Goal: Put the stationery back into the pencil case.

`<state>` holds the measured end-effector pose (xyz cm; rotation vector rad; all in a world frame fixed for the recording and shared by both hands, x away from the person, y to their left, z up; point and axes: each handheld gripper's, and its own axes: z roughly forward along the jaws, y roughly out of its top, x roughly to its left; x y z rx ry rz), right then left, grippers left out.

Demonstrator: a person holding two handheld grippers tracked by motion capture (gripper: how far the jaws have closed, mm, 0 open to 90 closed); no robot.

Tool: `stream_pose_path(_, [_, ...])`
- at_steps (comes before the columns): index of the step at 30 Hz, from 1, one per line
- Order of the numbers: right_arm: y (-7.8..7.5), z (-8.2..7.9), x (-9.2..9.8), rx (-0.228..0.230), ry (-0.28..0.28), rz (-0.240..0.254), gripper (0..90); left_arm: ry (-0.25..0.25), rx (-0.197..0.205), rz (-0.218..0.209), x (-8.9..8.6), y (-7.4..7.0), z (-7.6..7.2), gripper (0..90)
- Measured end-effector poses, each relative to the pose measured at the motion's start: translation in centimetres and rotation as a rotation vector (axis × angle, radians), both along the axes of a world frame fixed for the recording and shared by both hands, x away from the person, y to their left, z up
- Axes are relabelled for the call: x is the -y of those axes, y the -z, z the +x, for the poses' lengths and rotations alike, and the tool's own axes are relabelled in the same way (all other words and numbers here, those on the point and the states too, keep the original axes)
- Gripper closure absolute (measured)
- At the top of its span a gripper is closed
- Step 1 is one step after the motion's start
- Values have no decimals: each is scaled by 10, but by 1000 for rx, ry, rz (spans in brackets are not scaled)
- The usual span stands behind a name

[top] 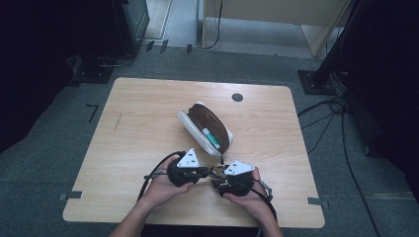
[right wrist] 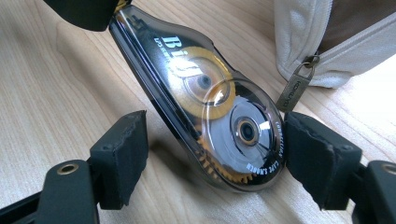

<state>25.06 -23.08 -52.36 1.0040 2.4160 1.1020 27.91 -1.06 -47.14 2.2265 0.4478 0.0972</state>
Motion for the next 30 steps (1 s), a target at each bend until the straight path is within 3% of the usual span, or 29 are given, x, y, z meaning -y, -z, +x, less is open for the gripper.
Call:
stream_pose_path(18, [0, 1, 0, 14, 23, 0, 304, -9, -8, -24, 2, -5, 3, 821])
stream_pose_path(24, [-1, -1, -1, 58, 18, -16, 425, -10, -16, -36, 1, -6, 5, 795])
stream_pose_path(30, [-1, -3, -3, 82, 9, -28, 469, -25, -13, -42, 0, -5, 6, 777])
